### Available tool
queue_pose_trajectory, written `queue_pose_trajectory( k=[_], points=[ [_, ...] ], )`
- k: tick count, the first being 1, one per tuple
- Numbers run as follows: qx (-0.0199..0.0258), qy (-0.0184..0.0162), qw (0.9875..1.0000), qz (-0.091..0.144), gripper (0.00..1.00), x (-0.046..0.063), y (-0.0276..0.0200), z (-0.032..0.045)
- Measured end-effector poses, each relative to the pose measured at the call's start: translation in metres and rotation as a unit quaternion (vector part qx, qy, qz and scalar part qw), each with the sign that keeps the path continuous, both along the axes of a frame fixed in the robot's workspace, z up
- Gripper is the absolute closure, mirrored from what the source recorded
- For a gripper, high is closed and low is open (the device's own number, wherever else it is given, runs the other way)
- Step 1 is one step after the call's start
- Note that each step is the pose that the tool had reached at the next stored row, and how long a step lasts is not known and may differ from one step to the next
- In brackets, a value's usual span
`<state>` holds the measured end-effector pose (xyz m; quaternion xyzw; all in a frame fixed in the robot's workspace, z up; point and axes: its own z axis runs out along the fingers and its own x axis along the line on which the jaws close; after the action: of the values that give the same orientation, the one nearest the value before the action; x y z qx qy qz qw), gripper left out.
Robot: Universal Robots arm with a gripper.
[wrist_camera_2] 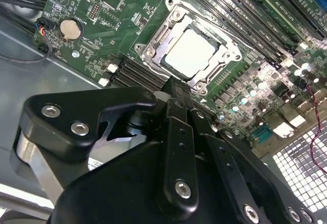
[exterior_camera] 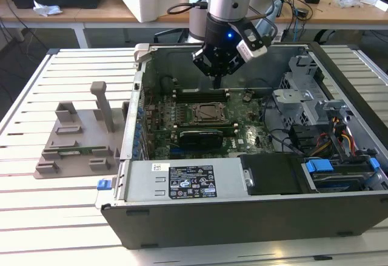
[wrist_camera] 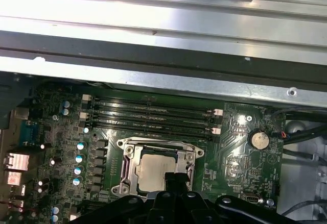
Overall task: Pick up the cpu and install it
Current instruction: 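Install the first cpu locking lever, then install the second cpu locking lever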
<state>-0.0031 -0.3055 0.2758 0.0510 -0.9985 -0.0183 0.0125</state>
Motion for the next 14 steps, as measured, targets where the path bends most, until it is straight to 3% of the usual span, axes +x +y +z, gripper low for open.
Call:
queue_pose_trajectory(
  k=[7, 8, 9, 13, 14],
  points=[
    [0.0000, 0.0000, 1.0000, 0.000, 0.89, 0.000, -0.0002, 0.0002],
    [0.0000, 0.0000, 1.0000, 0.000, 0.89, 0.000, -0.0028, 0.0002],
    [0.0000, 0.0000, 1.0000, 0.000, 0.89, 0.000, -0.0109, 0.0001],
    [0.0001, 0.0000, 1.0000, 0.000, 0.89, 0.000, -0.0289, -0.0005],
    [0.0004, 0.0000, 1.0000, 0.000, 0.89, 0.000, -0.0353, -0.0008]
  ],
)
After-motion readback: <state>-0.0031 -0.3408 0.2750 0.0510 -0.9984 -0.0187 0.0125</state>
